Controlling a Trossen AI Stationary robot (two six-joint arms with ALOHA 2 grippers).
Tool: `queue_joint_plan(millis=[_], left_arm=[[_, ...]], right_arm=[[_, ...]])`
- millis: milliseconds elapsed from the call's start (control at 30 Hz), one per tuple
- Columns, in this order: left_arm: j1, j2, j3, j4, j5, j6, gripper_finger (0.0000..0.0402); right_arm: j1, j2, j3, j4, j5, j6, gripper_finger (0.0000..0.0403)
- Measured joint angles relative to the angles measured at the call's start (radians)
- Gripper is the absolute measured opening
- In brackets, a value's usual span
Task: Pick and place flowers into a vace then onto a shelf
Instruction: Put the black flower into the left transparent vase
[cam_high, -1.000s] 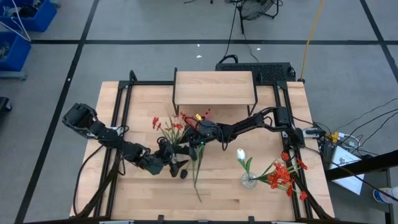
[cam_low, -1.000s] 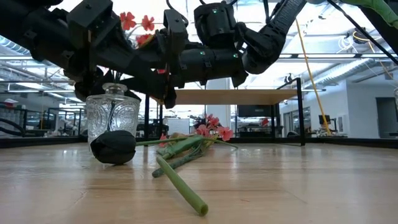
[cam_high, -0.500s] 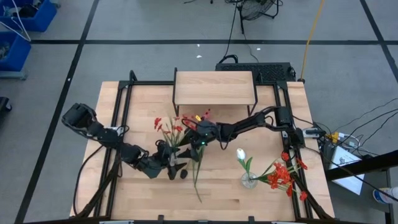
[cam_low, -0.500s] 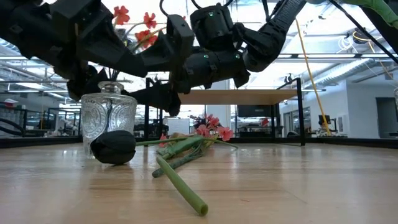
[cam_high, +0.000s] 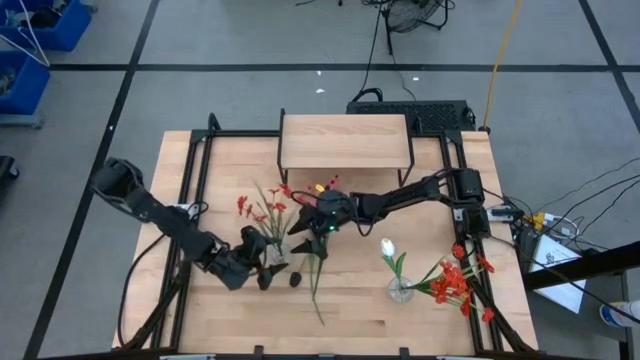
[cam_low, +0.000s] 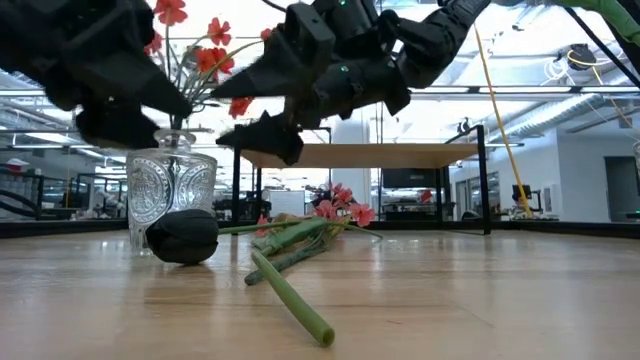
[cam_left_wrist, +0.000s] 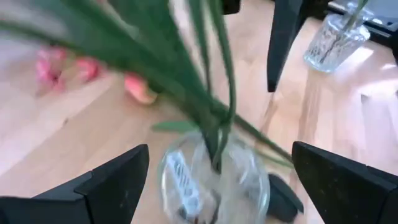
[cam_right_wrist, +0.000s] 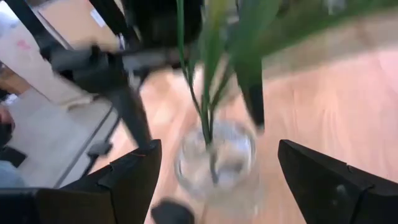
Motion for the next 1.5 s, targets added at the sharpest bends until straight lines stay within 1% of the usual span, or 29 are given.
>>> queue_joint_plan(millis=[133,200,267,400,500,600,767,833,900,1000,1067,1100,1200,1333,1400,1433,1500], left_arm=[[-0.040,-0.033,-0.002,-0.134,0.040,-0.201,0.0399],[-0.066,-0.051,-0.001,-0.156,0.047,-0.296,0.0399],[-0.098,-0.074,-0.001,-0.194,0.049,-0.361,0.0399],[-0.156,-0.121,-0.001,-0.197,0.045,-0.418,0.0399],[-0.185,-0.145,-0.001,-0.180,0.044,-0.436,0.0399],[-0.203,-0.152,0.000,-0.174,0.043,-0.422,0.0399],[-0.204,-0.152,0.000,-0.168,0.049,-0.426,0.0399],[-0.206,-0.152,0.000,-0.169,0.051,-0.426,0.0399],[-0.210,-0.152,0.000,-0.171,0.052,-0.463,0.0399],[-0.229,-0.152,0.000,-0.168,0.049,-0.528,0.0399],[-0.249,-0.152,0.000,-0.165,0.049,-0.532,0.0399],[-0.258,-0.152,0.000,-0.165,0.049,-0.532,0.0399],[-0.286,-0.152,0.000,-0.165,0.048,-0.549,0.0399],[-0.307,-0.152,0.000,-0.174,0.032,-0.558,0.0399],[-0.309,-0.152,0.000,-0.173,0.029,-0.583,0.0399],[-0.309,-0.152,0.000,-0.173,0.030,-0.595,0.0399],[-0.310,-0.152,0.000,-0.173,0.030,-0.616,0.0399]], right_arm=[[0.006,-0.001,0.000,-0.030,-0.004,0.029,0.0315],[0.008,-0.004,0.000,-0.051,-0.006,0.057,0.0315],[0.008,-0.010,0.000,-0.089,-0.008,0.094,0.0315],[0.004,-0.059,0.000,-0.222,-0.060,0.114,0.0315],[0.004,-0.122,0.001,-0.379,-0.064,0.125,0.0315],[0.015,-0.187,0.000,-0.486,-0.075,0.040,0.0315],[0.050,-0.277,0.000,-0.483,0.013,-0.095,0.0315],[0.058,-0.297,0.001,-0.449,0.022,-0.155,0.0314],[0.065,-0.310,0.001,-0.453,0.038,-0.193,0.0314],[0.081,-0.313,0.001,-0.470,0.102,-0.193,0.0314],[0.090,-0.312,0.001,-0.461,0.110,-0.211,0.0314],[0.096,-0.312,0.001,-0.456,0.134,-0.210,0.0313],[0.113,-0.313,0.001,-0.453,0.254,-0.155,0.0313],[0.125,-0.312,0.001,-0.438,0.360,-0.137,0.0313],[0.130,-0.312,0.001,-0.431,0.384,-0.111,0.0313],[0.132,-0.312,0.001,-0.434,0.379,-0.086,0.0313],[0.132,-0.312,0.001,-0.459,0.337,-0.087,0.0313]])
